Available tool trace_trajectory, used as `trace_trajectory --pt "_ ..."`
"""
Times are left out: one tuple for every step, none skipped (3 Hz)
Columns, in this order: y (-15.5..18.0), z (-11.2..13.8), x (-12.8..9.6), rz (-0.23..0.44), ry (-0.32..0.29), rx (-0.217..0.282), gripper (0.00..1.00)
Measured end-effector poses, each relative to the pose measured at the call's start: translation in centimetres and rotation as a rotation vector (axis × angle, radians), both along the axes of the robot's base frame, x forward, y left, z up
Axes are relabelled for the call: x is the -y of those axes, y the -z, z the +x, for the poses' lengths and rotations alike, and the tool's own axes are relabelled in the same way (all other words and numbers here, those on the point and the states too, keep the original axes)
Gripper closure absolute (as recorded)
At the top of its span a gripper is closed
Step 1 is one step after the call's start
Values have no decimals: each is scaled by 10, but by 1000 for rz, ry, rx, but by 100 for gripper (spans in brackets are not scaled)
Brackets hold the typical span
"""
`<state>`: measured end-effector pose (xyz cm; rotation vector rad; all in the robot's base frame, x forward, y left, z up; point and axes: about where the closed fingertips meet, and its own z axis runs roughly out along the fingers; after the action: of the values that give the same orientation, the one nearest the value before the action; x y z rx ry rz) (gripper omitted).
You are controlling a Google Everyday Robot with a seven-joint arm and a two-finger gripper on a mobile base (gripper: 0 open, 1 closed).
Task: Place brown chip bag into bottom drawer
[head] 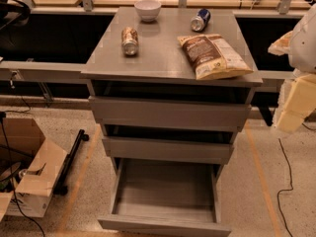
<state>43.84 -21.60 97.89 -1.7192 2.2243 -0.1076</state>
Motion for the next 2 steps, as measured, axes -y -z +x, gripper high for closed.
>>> trace_trajectory --pt "-3 2 -1 4 -2 18 0" --pt "-5 18 -3 51 1 75 0"
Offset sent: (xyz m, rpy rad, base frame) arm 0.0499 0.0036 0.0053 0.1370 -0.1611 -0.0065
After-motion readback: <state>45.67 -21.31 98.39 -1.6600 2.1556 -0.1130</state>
